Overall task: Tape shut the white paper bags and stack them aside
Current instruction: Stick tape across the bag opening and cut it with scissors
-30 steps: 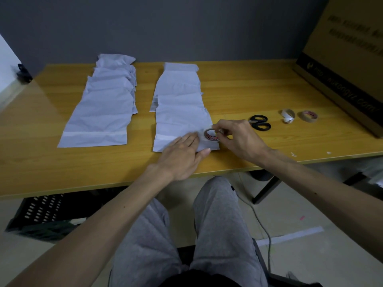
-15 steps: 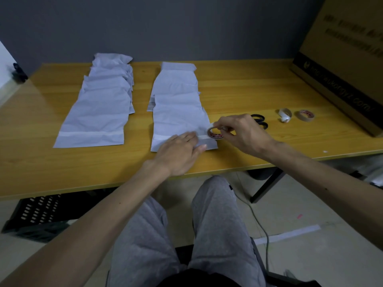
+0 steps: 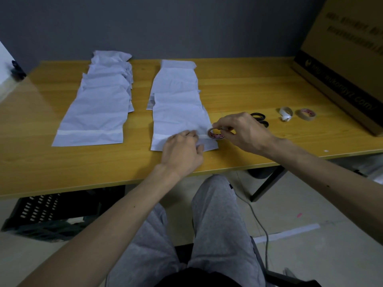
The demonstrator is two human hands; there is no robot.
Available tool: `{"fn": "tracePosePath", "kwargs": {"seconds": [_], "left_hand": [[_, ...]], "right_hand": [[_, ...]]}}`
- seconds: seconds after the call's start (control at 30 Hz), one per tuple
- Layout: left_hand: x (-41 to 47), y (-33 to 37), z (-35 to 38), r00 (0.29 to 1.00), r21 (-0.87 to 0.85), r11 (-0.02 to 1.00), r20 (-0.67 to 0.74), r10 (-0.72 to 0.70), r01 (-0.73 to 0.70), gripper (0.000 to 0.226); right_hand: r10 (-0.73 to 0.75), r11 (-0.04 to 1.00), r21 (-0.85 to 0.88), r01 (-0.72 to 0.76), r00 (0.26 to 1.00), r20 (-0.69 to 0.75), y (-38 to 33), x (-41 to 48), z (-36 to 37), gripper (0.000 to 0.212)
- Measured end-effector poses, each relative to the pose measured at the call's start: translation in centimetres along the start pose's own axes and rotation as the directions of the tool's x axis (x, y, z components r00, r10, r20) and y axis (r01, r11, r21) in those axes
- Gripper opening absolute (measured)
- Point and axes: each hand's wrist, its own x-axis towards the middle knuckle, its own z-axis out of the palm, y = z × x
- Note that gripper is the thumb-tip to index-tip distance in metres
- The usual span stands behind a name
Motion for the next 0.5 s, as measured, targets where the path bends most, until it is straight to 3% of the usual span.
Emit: {"fn": "tracePosePath", "kwargs": {"seconds": [0.5], "left_hand": [[-0.06,-0.02,-0.07,1.000,-0.008,1.000,-0.009,0.010,-0.011,0.047]], "right_hand": [[-0.001,1.000,-0.019,0.001,1.000,0.029,0.69,-0.42,-0.15,0.026]]}}
